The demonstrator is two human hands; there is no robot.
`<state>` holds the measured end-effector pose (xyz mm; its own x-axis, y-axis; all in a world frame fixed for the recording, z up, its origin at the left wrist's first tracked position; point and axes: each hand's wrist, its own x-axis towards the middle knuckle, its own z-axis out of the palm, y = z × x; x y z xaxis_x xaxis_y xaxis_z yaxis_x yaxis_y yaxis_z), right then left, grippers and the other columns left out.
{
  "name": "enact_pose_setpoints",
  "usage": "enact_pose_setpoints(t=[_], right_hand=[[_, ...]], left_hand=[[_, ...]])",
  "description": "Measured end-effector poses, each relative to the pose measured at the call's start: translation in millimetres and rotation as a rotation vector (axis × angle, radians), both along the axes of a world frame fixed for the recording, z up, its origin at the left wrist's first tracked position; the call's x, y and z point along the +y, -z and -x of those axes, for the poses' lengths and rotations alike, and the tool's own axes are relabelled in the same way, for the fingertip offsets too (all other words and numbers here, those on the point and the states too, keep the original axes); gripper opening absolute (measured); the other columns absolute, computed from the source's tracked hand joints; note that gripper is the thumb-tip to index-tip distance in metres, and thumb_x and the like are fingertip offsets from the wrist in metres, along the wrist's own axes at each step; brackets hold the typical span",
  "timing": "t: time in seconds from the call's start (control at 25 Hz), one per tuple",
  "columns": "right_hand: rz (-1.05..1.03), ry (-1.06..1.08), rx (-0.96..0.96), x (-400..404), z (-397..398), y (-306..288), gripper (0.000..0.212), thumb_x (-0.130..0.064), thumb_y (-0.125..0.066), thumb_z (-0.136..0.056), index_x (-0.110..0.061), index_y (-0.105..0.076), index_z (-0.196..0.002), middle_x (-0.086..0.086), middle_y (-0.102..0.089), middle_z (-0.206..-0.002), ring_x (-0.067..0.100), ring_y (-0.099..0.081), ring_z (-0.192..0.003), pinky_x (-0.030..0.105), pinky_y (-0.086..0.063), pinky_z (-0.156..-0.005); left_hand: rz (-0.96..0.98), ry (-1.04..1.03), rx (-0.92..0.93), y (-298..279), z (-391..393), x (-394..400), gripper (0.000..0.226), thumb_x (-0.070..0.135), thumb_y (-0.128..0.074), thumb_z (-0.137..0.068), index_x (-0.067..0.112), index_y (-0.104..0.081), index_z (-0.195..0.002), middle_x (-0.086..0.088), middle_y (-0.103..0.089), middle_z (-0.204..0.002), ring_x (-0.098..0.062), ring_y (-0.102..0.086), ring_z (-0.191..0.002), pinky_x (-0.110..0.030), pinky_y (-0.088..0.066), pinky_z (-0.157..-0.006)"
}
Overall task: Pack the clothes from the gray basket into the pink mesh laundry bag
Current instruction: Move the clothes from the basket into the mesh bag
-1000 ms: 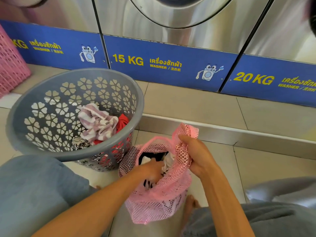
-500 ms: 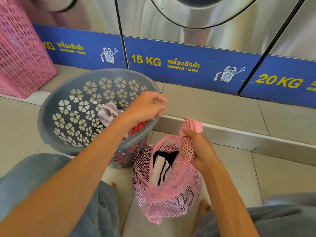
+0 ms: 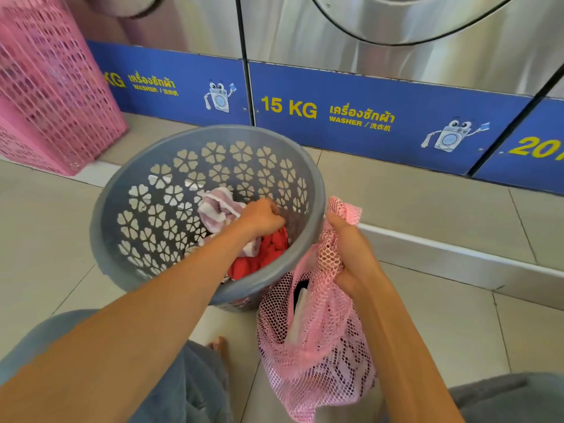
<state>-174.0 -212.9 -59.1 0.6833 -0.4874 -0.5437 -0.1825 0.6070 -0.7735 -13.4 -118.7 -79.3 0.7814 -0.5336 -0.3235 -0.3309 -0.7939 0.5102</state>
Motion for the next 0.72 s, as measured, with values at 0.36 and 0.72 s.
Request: enact_pose_setpoints(t=[0.36, 0.72], right_hand=[[0.146, 0.026, 0.104, 3.0, -28.4, 12.8, 0.100, -0.063, -0.068, -0.069, -0.015, -0.043, -0.152, 0.001, -0.059, -0.147, 0.022, -0.060, -0.129, 0.048, -0.047, -0.111], [0.059, 0.019, 0.043, -4.0, -28.2, 25.4, 0.106, -0.064, -0.075, -0.058, -0.019, -0.048, -0.150, 0.000, -0.067, -0.137, 0.023, -0.067, -0.121, 0.048, -0.053, -0.105]], left_hand=[[-0.691, 0.178, 0.020, 87.5, -71.2, 35.7, 0.134, 0.060, -0.081, -0.042, 0.036, -0.009, -0.153, -0.012, -0.005, -0.164, -0.042, -0.001, -0.150, -0.070, -0.018, -0.112], [-0.182, 0.038, 0.049, 71.8, -63.7, 20.5, 0.040, 0.033, -0.070, -0.082, 0.004, -0.065, -0.109, -0.007, -0.063, -0.084, -0.023, -0.058, -0.075, -0.031, -0.047, -0.065]])
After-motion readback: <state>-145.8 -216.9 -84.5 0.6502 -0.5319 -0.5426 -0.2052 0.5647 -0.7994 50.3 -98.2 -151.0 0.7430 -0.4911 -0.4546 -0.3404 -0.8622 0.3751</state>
